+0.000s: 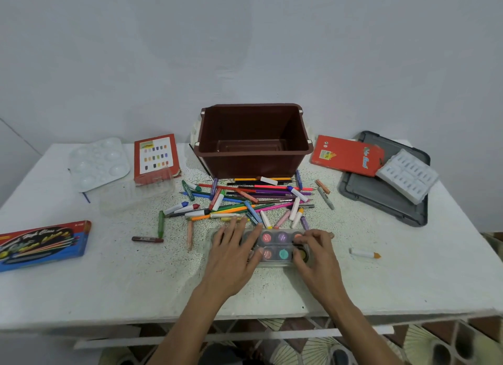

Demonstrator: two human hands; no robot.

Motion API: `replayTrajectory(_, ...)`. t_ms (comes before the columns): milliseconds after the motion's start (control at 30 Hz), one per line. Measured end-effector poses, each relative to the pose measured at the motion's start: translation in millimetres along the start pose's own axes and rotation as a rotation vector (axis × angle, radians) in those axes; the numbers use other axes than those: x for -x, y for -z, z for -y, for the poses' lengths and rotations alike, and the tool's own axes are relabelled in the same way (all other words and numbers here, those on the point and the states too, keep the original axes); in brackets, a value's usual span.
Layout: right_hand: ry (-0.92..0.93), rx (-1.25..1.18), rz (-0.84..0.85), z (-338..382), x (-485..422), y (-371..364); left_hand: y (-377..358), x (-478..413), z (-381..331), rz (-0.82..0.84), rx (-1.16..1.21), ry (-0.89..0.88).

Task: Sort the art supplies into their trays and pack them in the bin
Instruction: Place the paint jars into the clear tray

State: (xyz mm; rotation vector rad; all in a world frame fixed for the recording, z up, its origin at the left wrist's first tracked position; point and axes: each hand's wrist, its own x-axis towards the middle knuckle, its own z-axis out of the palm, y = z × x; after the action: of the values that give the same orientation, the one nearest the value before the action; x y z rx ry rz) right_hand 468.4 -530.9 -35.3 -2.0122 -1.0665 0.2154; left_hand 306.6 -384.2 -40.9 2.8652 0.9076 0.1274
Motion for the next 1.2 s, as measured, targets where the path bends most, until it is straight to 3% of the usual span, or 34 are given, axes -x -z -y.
replayTrajectory(333, -0.255, -0.05, -0.066, 8, 7, 1, -1, 1, 1, 0.007, -0.018, -0.004)
replayTrajectory(633, -0.293, -0.171, -0.152, 19, 15, -5, 0, 1, -1, -0.008, -0.001, -0.006)
replayTrajectory(833, -0.426, -0.241, -0.205, 22, 14, -4, 1, 0, -3, 0.011, 0.022, 0.018)
replayTrajectory(1200, -0.296, -0.052, -0.147, 19, 12, -12, 2, -1, -1, 0.014, 0.094, 0.018)
